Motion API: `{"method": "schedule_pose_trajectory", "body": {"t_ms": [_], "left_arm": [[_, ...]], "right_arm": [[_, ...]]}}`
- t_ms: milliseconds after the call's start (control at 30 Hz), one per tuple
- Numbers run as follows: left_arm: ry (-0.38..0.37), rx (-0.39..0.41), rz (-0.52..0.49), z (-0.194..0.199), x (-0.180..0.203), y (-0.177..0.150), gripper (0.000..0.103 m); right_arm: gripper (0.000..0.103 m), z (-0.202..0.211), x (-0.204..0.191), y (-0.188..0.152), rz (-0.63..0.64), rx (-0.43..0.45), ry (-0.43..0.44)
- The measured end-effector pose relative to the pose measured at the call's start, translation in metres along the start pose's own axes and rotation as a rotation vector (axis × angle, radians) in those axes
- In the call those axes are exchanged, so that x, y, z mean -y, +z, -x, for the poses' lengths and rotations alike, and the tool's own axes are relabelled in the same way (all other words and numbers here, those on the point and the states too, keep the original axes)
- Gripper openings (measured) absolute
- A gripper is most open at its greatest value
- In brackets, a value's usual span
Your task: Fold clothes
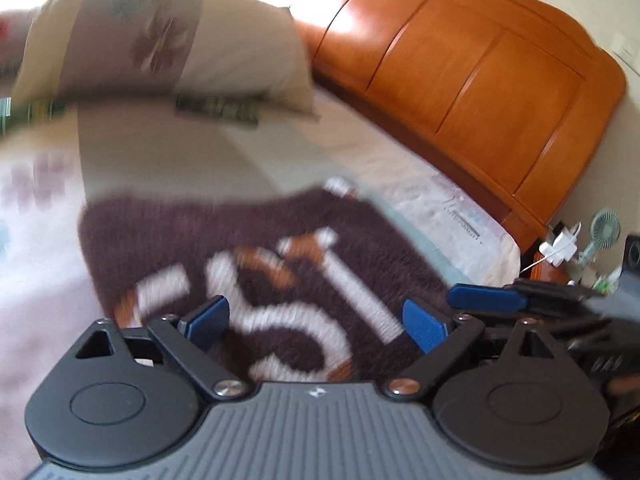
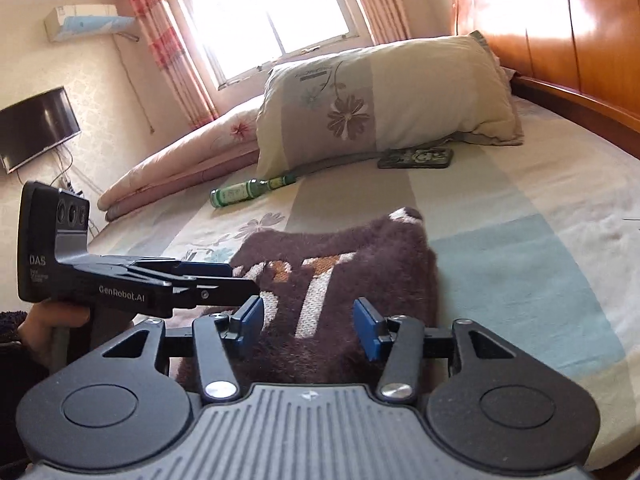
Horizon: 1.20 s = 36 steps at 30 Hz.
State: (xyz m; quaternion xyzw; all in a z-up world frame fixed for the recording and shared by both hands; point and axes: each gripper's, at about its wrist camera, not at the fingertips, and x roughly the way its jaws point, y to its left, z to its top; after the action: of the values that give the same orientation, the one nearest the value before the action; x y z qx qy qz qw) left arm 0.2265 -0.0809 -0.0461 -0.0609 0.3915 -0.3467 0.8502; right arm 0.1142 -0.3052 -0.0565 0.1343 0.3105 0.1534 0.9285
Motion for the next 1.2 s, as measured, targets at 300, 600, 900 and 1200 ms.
{"method": "schedule_pose_trajectory", "body": {"t_ms": [300, 600, 900, 1200], "left_arm": [[-0.076, -0.061, 0.007, -0.008, 0.008, 0.035, 0.093], [-0.257, -0.185, 0.097, -0.094, 0.051, 0.102, 0.094], [-0.092, -0.249, 0.074, -0.169, 0.050, 0.099, 0.093], [-0.073, -0.190, 0.015, -0.113, 0.076, 0.112, 0.094]], "right_arm": [[0.054, -0.019, 0.018, -0.027, -0.001, 0.029, -0.036], [0.058, -0.018, 0.015, -0.027, -0.063, 0.036, -0.032], [0.069, -0.016, 0.024, -0.026, -0.099, 0.038, 0.053], [0.069, -0.014, 0.033, -0.027, -0.132, 0.047, 0.116]]}}
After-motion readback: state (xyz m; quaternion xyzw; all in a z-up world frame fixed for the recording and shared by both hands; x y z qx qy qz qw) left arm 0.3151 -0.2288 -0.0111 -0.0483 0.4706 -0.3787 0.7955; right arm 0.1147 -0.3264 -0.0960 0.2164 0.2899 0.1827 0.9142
